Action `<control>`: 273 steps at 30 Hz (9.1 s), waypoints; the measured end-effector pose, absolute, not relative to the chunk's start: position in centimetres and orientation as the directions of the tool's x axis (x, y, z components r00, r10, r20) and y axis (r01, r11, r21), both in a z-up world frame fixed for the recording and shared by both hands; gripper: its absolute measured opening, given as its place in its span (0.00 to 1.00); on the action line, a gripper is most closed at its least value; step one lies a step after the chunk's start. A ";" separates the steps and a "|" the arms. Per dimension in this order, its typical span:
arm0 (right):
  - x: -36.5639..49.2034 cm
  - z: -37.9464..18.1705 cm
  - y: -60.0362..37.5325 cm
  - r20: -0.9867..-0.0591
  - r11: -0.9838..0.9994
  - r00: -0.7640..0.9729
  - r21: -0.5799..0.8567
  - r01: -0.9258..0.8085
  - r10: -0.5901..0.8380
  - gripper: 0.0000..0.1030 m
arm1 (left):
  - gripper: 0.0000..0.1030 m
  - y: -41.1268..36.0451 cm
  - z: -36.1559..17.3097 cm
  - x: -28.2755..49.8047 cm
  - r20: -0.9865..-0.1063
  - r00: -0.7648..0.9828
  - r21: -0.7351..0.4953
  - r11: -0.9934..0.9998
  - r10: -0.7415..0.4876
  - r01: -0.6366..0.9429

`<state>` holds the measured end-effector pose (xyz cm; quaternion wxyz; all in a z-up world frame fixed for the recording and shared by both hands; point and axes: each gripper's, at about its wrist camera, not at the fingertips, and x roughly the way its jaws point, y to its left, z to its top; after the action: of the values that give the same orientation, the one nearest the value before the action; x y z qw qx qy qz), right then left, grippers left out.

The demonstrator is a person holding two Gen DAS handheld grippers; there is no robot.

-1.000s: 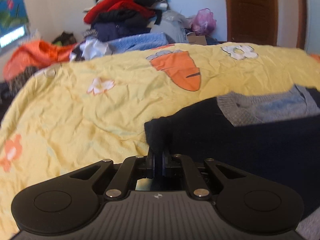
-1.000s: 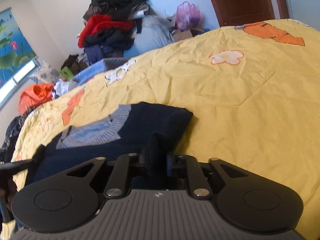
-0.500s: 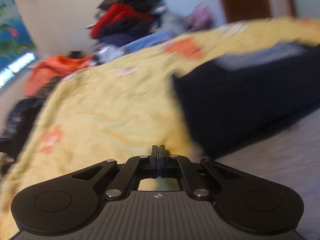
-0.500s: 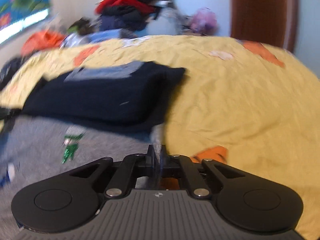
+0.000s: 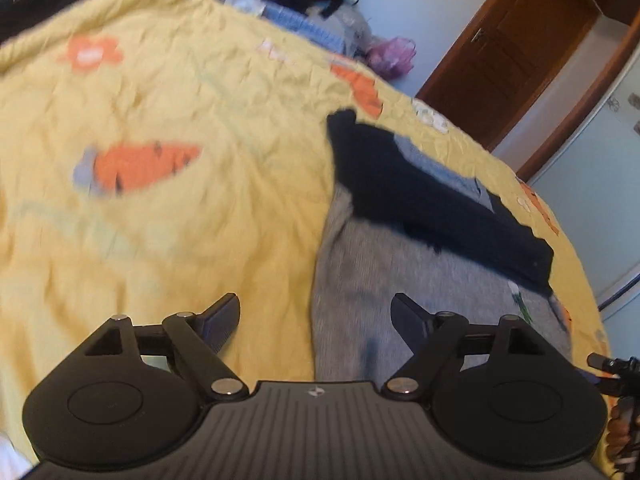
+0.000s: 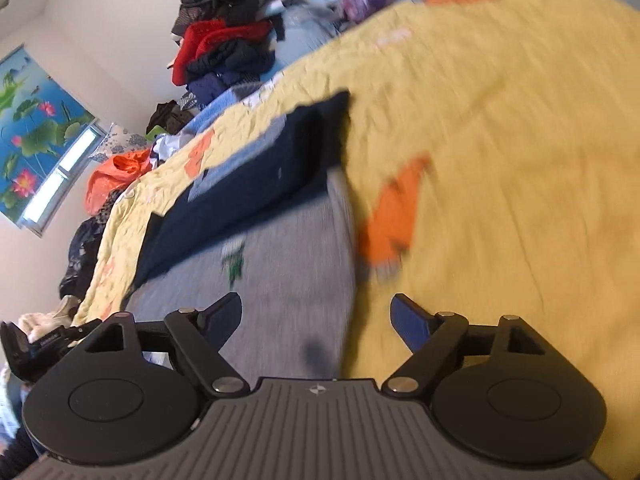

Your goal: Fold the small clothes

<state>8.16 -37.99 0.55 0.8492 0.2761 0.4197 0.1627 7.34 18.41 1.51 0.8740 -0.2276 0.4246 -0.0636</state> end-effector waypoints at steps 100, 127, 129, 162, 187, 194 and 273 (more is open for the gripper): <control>-2.2 -0.5 -21.8 -0.651 0.998 0.759 -0.024 -0.057 0.028 0.99 | 0.86 1.7 -0.2 -1.9 -0.655 0.754 0.022 0.999 0.051 -0.049; -4.9 -0.6 -22.4 -0.646 0.996 0.761 -0.015 -0.090 0.059 1.00 | 0.89 2.3 -0.2 -4.8 -0.657 0.751 0.033 0.998 0.068 -0.061; -5.3 -0.6 -22.6 -0.644 0.995 0.762 -0.013 -0.095 0.065 1.00 | 0.89 2.3 -0.2 -5.5 -0.653 0.754 0.036 0.998 0.069 -0.060; -15.0 2.9 -31.3 -0.736 0.947 0.596 0.254 -0.197 0.322 0.95 | 0.90 8.4 1.9 -16.5 -0.741 0.671 0.008 0.999 0.035 -0.044; -8.0 0.0 -39.8 -0.539 0.599 0.522 0.798 0.066 0.661 0.89 | 0.88 17.4 1.3 -11.7 -0.665 0.555 -0.676 0.719 -0.499 -0.163; -8.9 -1.9 -38.8 -0.511 0.517 0.249 0.855 0.048 0.823 0.52 | 0.55 17.4 0.6 -12.9 -0.669 0.477 -0.694 0.709 -0.570 -0.125; 24.6 1.0 -37.6 -0.553 0.750 0.647 0.659 -0.044 0.525 0.78 | 0.78 15.5 3.3 14.5 -0.710 0.616 -0.448 0.894 -0.341 -0.021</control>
<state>24.64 -37.64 0.96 0.8524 0.3113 0.3855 0.1669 14.45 15.49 3.30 0.8738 -0.2115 0.4283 -0.0918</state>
